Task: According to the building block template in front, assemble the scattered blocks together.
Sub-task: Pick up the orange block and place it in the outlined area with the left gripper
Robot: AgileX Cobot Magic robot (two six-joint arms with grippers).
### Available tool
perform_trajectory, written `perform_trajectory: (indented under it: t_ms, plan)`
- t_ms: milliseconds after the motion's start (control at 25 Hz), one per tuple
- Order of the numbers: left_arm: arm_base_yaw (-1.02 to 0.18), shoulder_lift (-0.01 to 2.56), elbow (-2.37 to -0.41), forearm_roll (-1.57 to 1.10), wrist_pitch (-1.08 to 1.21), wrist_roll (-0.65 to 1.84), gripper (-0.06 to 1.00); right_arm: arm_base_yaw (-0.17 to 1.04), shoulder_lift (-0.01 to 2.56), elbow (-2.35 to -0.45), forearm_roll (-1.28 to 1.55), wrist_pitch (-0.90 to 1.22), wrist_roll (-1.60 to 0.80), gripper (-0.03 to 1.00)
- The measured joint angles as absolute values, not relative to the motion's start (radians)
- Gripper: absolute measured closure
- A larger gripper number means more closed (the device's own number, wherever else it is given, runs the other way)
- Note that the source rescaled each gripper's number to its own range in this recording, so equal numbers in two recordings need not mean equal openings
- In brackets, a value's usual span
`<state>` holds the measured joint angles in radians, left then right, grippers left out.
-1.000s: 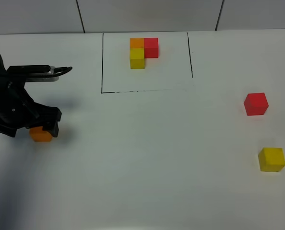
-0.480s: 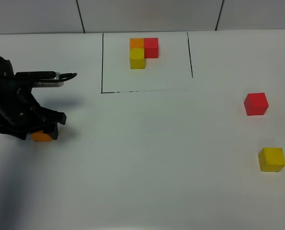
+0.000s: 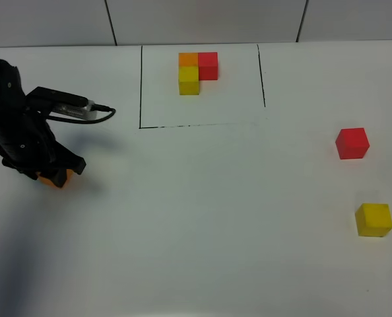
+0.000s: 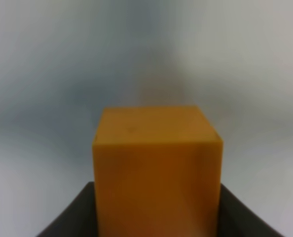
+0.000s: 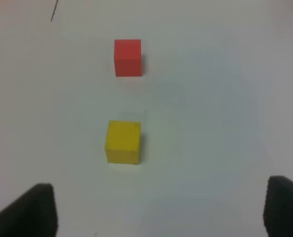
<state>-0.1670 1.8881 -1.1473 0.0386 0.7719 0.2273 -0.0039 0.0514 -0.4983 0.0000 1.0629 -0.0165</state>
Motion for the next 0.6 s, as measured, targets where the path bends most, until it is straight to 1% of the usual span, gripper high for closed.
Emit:
perform_trajectory:
  t_ms: [240,440,600]
  plan:
    - [-0.289,1.921,-1.264,0.039,0.892,0.554,0.94,-0.004,0.051,-0.498,0.000,1.063,-0.017,0.20]
    - [-0.402,2.022,-1.427,0.046,0.980,0.705,0.94,-0.004,0.051,-0.498,0.000,1.063,-0.017,0.20]
    - [-0.484,2.113,-1.586,0.078,1.034,0.759,0.94,-0.004,0.051,-0.498,0.000,1.063,-0.017,0.20]
